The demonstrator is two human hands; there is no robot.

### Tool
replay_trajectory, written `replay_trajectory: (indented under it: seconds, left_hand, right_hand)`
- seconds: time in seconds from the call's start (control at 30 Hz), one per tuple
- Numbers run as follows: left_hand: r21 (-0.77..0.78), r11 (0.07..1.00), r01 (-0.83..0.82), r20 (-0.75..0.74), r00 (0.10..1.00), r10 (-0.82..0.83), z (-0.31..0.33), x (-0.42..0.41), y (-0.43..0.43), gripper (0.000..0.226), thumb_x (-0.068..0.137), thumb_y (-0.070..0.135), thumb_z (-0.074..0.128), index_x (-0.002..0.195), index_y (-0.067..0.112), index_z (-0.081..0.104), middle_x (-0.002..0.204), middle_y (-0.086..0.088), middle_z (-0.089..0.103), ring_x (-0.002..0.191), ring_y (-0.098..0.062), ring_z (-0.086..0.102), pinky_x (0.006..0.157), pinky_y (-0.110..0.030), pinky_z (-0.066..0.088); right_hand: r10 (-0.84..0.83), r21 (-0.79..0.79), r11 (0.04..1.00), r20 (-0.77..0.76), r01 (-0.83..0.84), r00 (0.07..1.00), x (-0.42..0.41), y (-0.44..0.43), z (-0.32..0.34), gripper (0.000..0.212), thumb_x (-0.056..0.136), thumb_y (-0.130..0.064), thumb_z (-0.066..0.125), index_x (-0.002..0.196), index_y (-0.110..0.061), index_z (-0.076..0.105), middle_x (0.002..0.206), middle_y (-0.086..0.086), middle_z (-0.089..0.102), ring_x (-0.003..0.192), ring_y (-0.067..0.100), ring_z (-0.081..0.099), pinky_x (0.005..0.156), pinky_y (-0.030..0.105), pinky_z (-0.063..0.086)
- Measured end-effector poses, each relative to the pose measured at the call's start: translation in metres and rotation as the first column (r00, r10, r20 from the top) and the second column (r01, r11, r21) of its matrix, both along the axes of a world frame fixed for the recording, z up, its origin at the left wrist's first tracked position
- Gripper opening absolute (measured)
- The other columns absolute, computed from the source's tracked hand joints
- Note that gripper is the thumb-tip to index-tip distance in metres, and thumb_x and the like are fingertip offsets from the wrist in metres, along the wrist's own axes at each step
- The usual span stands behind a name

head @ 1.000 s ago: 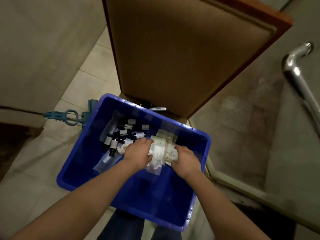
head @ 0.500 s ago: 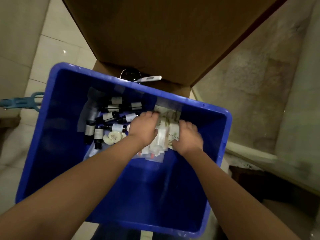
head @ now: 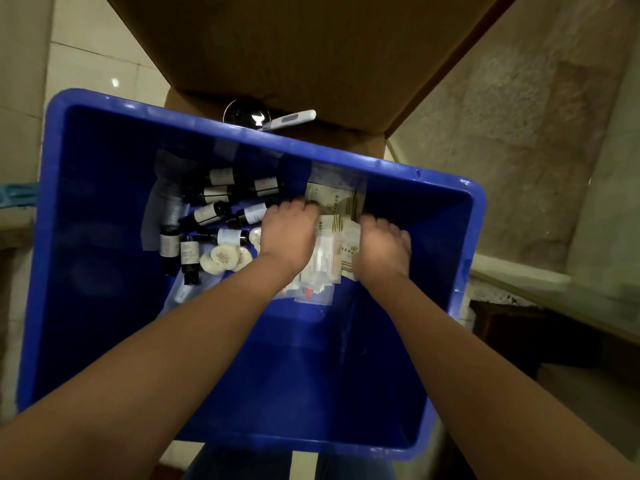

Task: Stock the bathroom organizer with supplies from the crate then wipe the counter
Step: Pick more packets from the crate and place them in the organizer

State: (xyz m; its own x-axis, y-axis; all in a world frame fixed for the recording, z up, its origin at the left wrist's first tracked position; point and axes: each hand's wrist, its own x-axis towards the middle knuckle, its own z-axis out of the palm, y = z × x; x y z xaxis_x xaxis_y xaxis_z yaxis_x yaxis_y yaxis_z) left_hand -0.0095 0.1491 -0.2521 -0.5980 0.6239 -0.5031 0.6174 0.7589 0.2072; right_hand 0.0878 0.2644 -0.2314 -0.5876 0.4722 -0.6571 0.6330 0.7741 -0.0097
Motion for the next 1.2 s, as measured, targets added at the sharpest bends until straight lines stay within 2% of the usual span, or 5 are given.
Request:
replay_trajectory:
  seconds: [0.23, 0.53, 0.83, 1.1, 1.2]
  left_hand:
    - [0.063, 0.997, -0.045, 0.085, 0.996, 0.039, 0.019, 0.005, -0.009, 0.017, 0.094, 0.018, 0.052, 0.109, 0.017, 0.059, 0.109, -0.006, 0.06, 0.099, -0.026, 0.057, 0.078, -0.037, 0.043]
    - [0.133, 0.989, -0.062, 0.099, 0.994, 0.049, 0.063, 0.008, -0.018, 0.022, 0.092, 0.02, 0.051, 0.113, 0.016, 0.057, 0.108, -0.008, 0.059, 0.098, -0.028, 0.055, 0.076, -0.038, 0.044]
    - [0.223, 0.958, -0.179, 0.272, 0.955, 0.116, 0.122, 0.007, -0.024, 0.02, 0.093, 0.017, 0.051, 0.11, 0.021, 0.06, 0.113, -0.002, 0.048, 0.081, -0.025, 0.058, 0.073, -0.041, 0.051]
    - [0.323, 0.925, -0.2, 0.338, 0.937, 0.085, 0.187, 0.006, -0.011, 0.048, 0.093, 0.008, 0.047, 0.135, 0.032, 0.047, 0.134, 0.004, 0.054, 0.1, -0.014, 0.061, 0.077, -0.033, 0.052]
    - [0.364, 0.91, -0.198, 0.377, 0.925, 0.051, 0.211, 0.009, 0.0, 0.05, 0.095, 0.006, 0.045, 0.136, 0.034, 0.043, 0.134, 0.009, 0.055, 0.077, -0.008, 0.063, 0.058, -0.024, 0.045]
  right_hand:
    - [-0.19, -0.181, 0.966, -0.018, 0.184, 0.982, 0.002, -0.002, 0.025, 0.049, 0.08, 0.007, 0.057, 0.124, -0.015, 0.054, 0.131, 0.011, 0.049, 0.107, 0.034, 0.058, 0.079, 0.04, 0.054]
    - [-0.229, -0.167, 0.966, -0.189, 0.198, 0.955, 0.006, -0.007, 0.068, 0.031, 0.082, 0.003, 0.051, 0.105, -0.015, 0.062, 0.099, 0.007, 0.066, 0.089, 0.031, 0.061, 0.063, 0.034, 0.047]
    - [-0.273, -0.262, 0.944, -0.272, 0.202, 0.923, 0.004, -0.008, 0.134, 0.027, 0.086, -0.007, 0.051, 0.103, -0.017, 0.07, 0.111, 0.004, 0.062, 0.104, 0.026, 0.056, 0.083, 0.041, 0.052]
    - [-0.426, -0.376, 0.877, -0.324, 0.298, 0.845, 0.015, -0.002, 0.195, 0.011, 0.086, -0.008, 0.056, 0.087, -0.018, 0.059, 0.088, 0.002, 0.065, 0.08, 0.021, 0.059, 0.059, 0.03, 0.042]
    - [-0.508, -0.443, 0.828, -0.327, 0.345, 0.797, 0.023, 0.002, 0.216, 0.009, 0.086, -0.009, 0.058, 0.09, -0.017, 0.056, 0.087, 0.001, 0.063, 0.084, 0.022, 0.061, 0.067, 0.032, 0.045]
